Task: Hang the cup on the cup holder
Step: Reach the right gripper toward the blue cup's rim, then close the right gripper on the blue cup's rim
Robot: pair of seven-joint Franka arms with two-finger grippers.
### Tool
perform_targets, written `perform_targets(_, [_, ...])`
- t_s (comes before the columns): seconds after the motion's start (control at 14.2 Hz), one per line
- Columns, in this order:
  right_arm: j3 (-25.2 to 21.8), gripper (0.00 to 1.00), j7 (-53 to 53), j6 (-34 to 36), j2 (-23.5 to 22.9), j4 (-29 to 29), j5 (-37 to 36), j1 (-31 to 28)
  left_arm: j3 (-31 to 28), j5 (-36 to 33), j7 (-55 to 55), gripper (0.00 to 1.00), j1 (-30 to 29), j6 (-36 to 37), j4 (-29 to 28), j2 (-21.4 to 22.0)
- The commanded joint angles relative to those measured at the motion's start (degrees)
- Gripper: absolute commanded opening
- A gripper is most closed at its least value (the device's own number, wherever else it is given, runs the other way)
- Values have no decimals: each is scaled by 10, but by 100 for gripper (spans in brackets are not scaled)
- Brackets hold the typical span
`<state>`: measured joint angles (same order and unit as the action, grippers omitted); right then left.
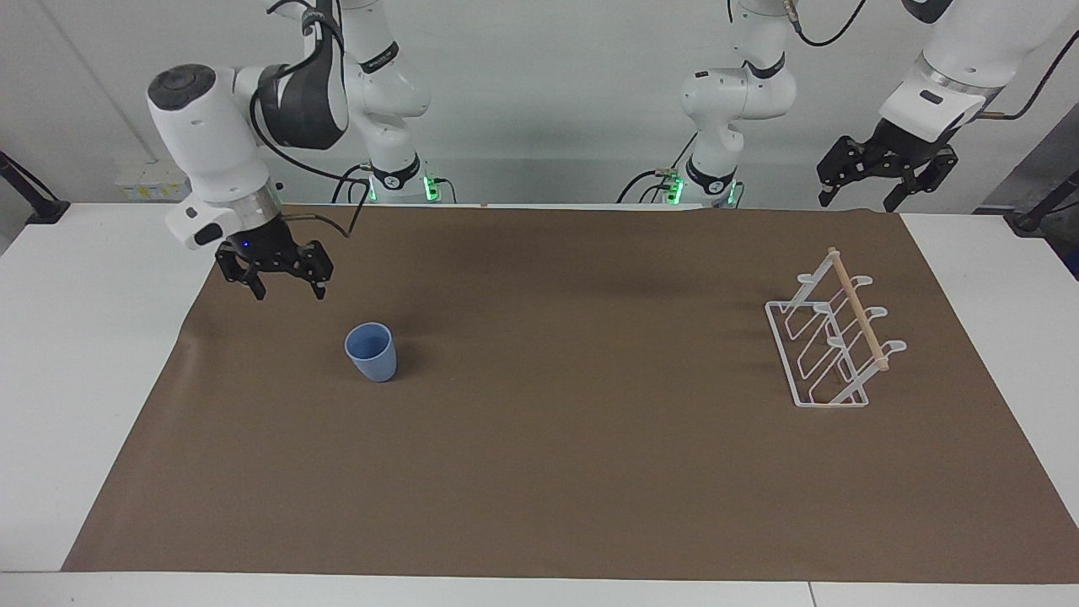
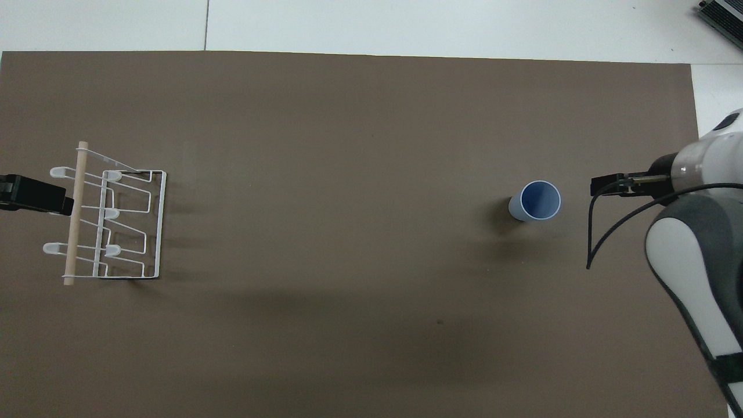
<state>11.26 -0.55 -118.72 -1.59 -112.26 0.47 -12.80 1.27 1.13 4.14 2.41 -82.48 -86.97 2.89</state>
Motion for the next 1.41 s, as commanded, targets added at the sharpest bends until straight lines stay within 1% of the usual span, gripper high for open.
perform_targets(0.0, [2,100,42,-39,-25,-17,-6,29,1,-14,8,100,0,3,-14,14])
perform_targets(0.14, [2,100,45,-70,-25,-48,-8,33,2,-13,7,100,0,3,-14,14])
perform_targets(0.35, [2,100,40,-73,-25,-73,-11,32,2,-13,2,100,-5,3,-14,14])
perform_targets(0.57, [1,100,26,-98,-19,-106,-12,32,2,-13,2,100,-7,6,-14,14])
perform_targets(0.78, [1,100,9,-99,-20,-109,-12,24,2,-13,2,100,-7,6,-14,14])
perform_targets(0.85, [0,100,8,-106,-24,-111,-13,23,2,-13,3,100,-7,7,-14,14])
perform_targets(0.99, [1,100,9,-142,-25,-121,-13,16,1,-13,3,100,-7,7,-14,14])
perform_targets(1.27, [1,100,28,-160,-28,-122,-13,15,0,-13,3,100,-7,7,-14,14])
perform_targets(1.34, [1,100,30,-160,-36,-123,-13,14,0,-13,3,100,-7,9,-14,14])
